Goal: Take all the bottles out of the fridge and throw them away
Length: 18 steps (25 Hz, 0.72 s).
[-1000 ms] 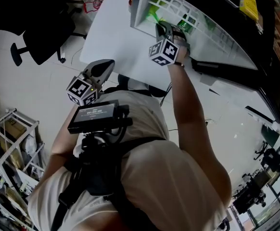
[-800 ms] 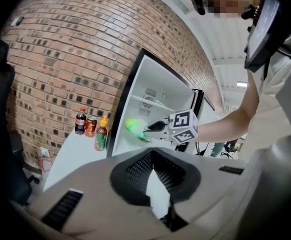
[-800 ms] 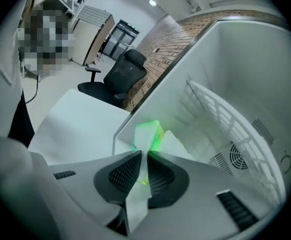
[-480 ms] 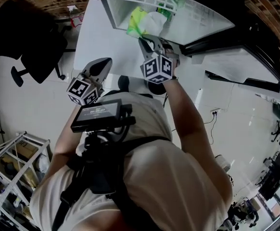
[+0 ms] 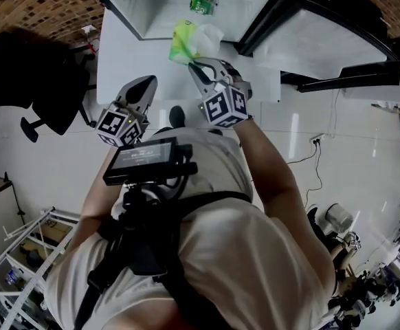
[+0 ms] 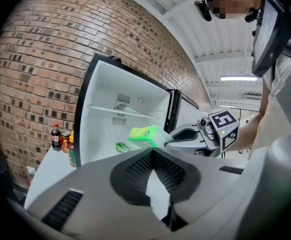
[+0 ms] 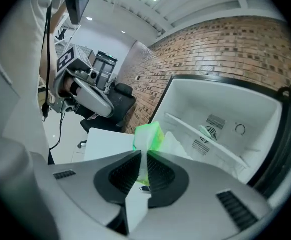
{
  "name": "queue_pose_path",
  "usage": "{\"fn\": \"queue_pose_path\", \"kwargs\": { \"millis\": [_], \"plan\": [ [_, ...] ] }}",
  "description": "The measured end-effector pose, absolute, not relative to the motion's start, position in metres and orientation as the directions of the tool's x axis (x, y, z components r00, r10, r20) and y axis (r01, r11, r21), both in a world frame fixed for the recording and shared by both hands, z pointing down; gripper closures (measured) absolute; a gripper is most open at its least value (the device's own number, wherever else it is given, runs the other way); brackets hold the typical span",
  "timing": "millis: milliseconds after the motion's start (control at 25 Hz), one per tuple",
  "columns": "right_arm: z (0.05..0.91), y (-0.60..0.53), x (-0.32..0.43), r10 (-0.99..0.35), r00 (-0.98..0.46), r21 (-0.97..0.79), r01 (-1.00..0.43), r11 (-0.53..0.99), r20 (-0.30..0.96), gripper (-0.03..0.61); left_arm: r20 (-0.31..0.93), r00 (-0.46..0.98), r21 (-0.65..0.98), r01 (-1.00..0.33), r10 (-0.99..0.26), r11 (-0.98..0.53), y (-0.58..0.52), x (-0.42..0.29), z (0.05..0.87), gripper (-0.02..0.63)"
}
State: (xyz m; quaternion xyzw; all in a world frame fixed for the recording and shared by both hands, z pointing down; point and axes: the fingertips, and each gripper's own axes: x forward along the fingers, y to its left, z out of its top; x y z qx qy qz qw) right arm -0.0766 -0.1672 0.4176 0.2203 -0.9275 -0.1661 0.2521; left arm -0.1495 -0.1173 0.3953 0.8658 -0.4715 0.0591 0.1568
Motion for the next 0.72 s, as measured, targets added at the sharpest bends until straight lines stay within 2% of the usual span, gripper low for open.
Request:
{"fn": "queue_pose_path", "kwargs": {
  "millis": [200,400,720],
  "plan": [
    [0.398,-0.150,-0.042,-0.501,-0.802,0.315,-0.408,0.857,0.326,0.548,0.241,0.578,0.191,-0.816,-0.780,-0.546,-0.112,-0.111,0.386,0.611],
    [0.394,-0.122,0.003,-0.495,-0.812,0.338,-0.393,0.855,0.308,0.548,0.255,0.599,0.170,-0.801,-0.759,-0.574,-0.101,-0.056,0.385,0.611],
    [0.399,-0.088,0.044,-0.488,-0.828,0.261,-0.425,0.867,0.275,0.548,0.309,0.602,0.182,-0.798,-0.737,-0.575,-0.070,-0.009,0.394,0.611]
  ]
}}
